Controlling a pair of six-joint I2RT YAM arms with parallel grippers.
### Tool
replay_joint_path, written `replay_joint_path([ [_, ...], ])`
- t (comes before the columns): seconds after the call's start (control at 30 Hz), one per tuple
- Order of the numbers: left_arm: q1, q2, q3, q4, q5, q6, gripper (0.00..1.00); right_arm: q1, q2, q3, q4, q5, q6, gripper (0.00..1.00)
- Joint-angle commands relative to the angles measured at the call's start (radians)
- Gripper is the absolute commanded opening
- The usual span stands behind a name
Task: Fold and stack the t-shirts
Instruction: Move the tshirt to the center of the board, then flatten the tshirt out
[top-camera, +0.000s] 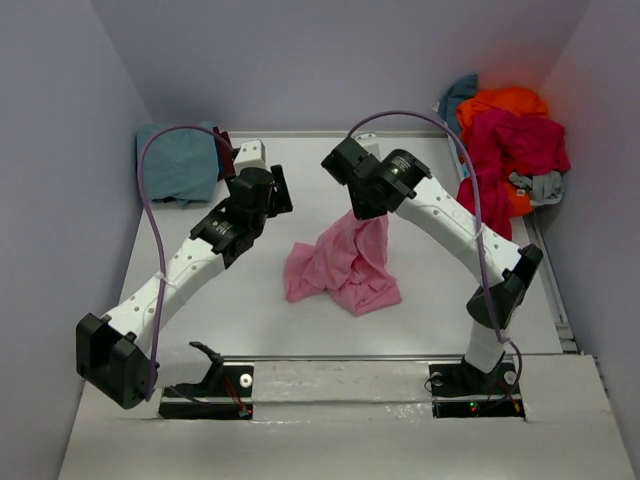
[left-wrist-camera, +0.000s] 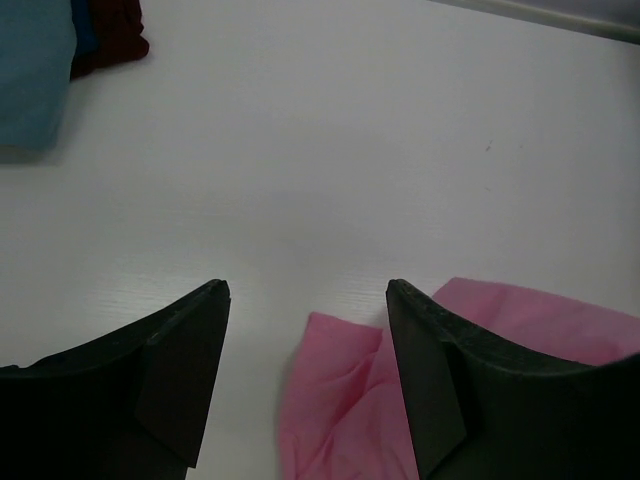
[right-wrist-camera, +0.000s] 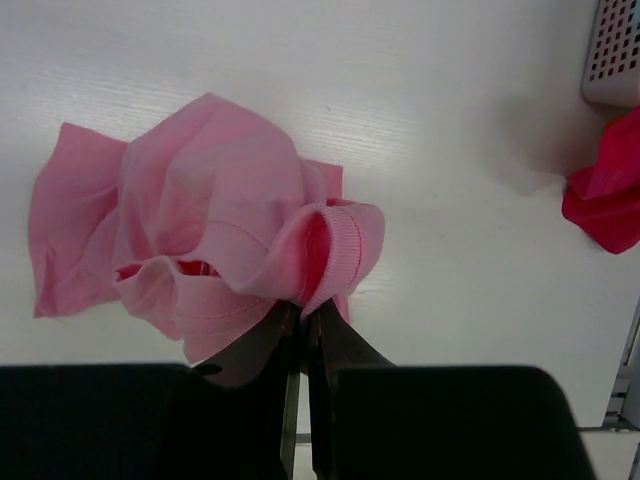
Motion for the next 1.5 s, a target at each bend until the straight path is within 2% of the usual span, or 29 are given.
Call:
replay_joint_path([
  [0.0,-0.010,-0.035,-0.024,-0.013,-0.048,-0.031,0.75,-0.066,0.066,0.019,0.070,-0.068,0.010,0.25],
  [0.07,-0.010,-0.027,-0.014,-0.021,-0.039,-0.033,0.75,-0.077,0.103,0.051,0.075,-0.098,-0.002,0.44],
  [0.1,-0.010,-0.017,-0.010,-0.024,-0.036,-0.034,0.76,-0.086,0.142,0.071,0.067,-0.109,-0.013,0.62],
  [0.17,-0.021,-0.008,-0.002,-0.035,-0.031,-0.036,0.76,-0.086,0.190,0.130,0.047,-0.151,-0.027,0.68],
  [0.23,-0.059,-0.001,0.001,-0.062,-0.019,-0.047,0.77,-0.086,0.203,0.151,0.032,-0.203,-0.030,0.84],
  [0.37,-0.083,-0.001,-0.022,-0.103,0.041,-0.065,0.76,-0.086,0.157,0.081,0.032,-0.224,0.005,0.85],
  [0.53,-0.104,-0.023,-0.126,-0.211,0.061,-0.091,0.75,-0.086,0.053,-0.076,0.036,-0.186,0.063,0.84],
  [0.6,-0.104,-0.050,-0.163,-0.234,0.078,-0.106,0.75,-0.086,0.008,-0.157,0.061,-0.215,0.082,0.84],
  [0.8,-0.104,-0.035,-0.172,-0.266,0.159,-0.156,0.74,-0.086,0.012,-0.295,0.120,-0.280,0.083,0.81],
  [1.0,-0.104,0.028,-0.148,-0.266,0.204,-0.166,0.74,-0.086,0.077,-0.291,0.164,-0.312,0.059,0.74],
  [1.4,-0.104,0.132,-0.093,-0.257,0.239,-0.177,0.74,-0.086,0.215,-0.211,0.194,-0.355,0.039,0.73],
  [1.47,-0.104,0.132,-0.089,-0.251,0.231,-0.174,0.74,-0.086,0.220,-0.196,0.184,-0.353,0.036,0.70],
])
